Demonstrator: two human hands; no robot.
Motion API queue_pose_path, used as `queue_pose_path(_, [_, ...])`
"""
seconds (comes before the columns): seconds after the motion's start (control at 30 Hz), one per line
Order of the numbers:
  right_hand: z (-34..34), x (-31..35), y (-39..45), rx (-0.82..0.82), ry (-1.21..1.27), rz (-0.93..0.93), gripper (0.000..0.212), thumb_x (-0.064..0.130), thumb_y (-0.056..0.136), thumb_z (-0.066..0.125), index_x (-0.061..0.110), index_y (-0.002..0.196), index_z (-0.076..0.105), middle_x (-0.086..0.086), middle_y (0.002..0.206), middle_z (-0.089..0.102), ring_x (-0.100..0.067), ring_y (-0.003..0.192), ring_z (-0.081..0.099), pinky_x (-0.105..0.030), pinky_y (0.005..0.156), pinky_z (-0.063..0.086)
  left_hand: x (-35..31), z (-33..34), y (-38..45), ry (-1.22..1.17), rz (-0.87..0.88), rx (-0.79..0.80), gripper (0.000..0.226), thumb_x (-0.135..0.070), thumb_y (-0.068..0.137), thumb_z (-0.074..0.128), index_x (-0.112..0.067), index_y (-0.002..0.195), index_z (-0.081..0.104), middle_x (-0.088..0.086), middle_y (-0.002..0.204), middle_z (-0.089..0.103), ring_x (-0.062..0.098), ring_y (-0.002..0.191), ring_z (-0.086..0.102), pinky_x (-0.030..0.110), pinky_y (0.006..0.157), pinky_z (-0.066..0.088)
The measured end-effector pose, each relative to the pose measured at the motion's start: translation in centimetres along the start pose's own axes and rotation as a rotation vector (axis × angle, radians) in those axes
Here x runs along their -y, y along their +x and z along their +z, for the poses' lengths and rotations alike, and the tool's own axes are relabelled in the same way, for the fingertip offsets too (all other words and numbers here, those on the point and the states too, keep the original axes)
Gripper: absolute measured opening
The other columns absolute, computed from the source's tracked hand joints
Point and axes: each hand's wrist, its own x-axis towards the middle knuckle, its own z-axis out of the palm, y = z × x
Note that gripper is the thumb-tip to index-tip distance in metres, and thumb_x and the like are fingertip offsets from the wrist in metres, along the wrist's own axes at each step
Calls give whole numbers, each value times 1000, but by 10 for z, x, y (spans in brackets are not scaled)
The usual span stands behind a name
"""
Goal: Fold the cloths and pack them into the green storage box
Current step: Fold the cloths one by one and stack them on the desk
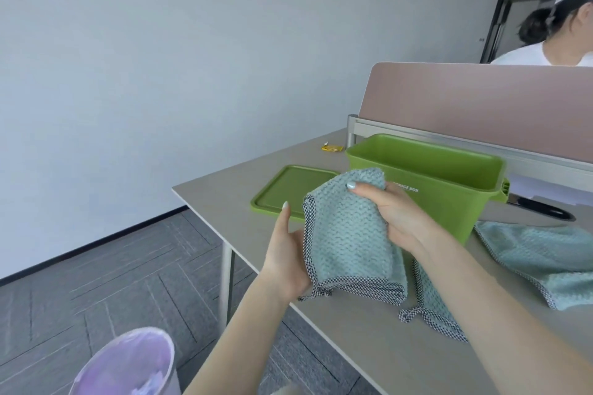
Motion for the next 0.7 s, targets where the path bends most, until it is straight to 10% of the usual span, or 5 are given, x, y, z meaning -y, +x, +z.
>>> queue_pose_path(0.2, [5,-12,12,-89,-55,3,10,17,84,64,12,91,69,-5,90,75,-17,80,72,-28,66,55,-10,0,0,522,480,-337,54,-68,76,45,-15,82,53,0,85,57,13,81,53,31,79,41])
queue_pose_path(0.33, [11,-23,15,-172,-7,-2,14,17,82,67,9,93,70,-8,95,74,-21,84,72,-32,71,54,-7,0,-8,813,753,-539,22,-34,87,58,-15,94,50,-8,81,60,5,71,56,11,60,40])
queue_pose_path(0.7, [29,-36,9,-160,112,-36,11,11,82,67,5,90,69,-9,88,75,-22,83,72,-33,70,55,-17,-8,-3,687,651,-520,2,-18,87,62,-17,87,63,0,86,64,12,77,56,20,71,43])
